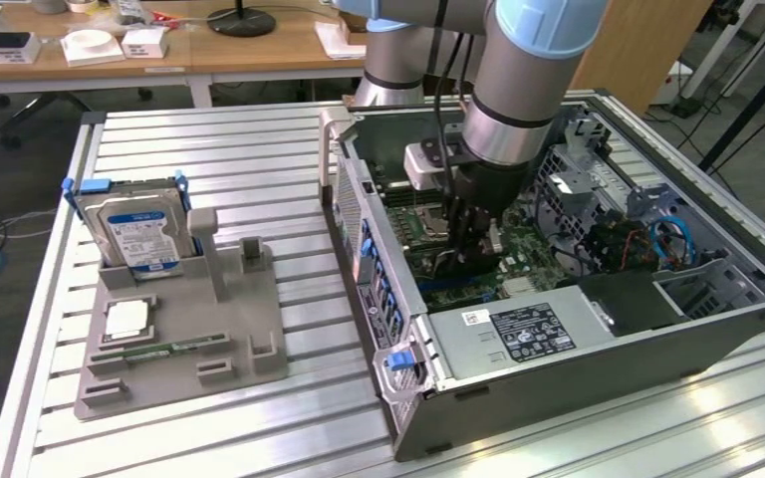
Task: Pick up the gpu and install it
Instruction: 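Insert the gpu into the slot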
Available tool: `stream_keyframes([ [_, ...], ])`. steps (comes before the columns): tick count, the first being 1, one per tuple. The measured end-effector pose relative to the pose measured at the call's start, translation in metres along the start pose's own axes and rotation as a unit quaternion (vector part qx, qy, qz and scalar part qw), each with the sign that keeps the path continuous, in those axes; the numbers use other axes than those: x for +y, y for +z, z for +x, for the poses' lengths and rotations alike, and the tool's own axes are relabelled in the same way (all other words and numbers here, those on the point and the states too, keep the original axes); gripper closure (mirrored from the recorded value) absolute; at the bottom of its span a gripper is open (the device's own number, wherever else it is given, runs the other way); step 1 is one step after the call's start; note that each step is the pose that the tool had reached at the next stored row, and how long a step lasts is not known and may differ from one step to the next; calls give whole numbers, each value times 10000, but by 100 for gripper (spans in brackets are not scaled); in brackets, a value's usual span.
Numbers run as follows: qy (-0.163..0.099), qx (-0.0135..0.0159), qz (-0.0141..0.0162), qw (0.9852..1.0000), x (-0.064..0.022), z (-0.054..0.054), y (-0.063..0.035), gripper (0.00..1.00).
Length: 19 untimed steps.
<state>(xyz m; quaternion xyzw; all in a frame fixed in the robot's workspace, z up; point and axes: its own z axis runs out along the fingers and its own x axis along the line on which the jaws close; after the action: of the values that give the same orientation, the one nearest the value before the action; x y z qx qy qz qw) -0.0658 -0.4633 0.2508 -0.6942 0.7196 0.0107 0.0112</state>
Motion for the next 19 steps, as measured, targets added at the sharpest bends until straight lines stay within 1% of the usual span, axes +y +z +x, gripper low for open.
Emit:
stream_keyframes([
  [4,9,1,0,10000,2,1,8,74],
  [9,13,-33,1,10000,3,-1,-4,74],
  [19,32,-31,-3,10000,5,6,-8,74],
])
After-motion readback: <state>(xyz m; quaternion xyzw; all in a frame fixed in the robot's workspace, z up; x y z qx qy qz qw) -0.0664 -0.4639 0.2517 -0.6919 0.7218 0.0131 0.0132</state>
